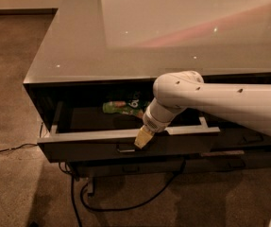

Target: Open top drawer

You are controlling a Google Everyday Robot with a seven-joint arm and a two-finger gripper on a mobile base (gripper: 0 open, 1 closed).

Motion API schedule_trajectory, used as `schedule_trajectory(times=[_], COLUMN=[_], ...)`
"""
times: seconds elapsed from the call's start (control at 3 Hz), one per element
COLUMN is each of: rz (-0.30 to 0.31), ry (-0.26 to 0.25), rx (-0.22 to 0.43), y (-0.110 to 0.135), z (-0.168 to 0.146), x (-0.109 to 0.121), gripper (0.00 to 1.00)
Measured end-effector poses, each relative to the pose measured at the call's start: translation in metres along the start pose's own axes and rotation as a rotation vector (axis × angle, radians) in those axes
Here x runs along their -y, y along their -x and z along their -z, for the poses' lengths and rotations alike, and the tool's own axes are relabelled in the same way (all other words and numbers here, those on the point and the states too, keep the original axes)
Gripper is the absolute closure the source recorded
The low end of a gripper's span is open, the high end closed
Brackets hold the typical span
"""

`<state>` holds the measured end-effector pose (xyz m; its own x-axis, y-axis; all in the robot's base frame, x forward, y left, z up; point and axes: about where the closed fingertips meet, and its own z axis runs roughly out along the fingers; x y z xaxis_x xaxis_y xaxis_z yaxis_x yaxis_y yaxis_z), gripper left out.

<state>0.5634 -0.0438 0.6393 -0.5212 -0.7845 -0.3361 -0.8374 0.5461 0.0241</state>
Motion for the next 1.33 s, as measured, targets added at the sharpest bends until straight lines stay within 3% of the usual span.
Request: schedule_trajectory(times=[0.33,0.67,1.33], rz=[0.000,-0.018,-0.018], ry=[0.000,-0.005,-0.005], rx=[0.000,-0.027,-0.027], y=[-0.002,-0.015,-0.015], z=[0.001,0.005,0.005], x=[0.000,-0.007,-0.007], gripper=[0.96,1.00,0.59])
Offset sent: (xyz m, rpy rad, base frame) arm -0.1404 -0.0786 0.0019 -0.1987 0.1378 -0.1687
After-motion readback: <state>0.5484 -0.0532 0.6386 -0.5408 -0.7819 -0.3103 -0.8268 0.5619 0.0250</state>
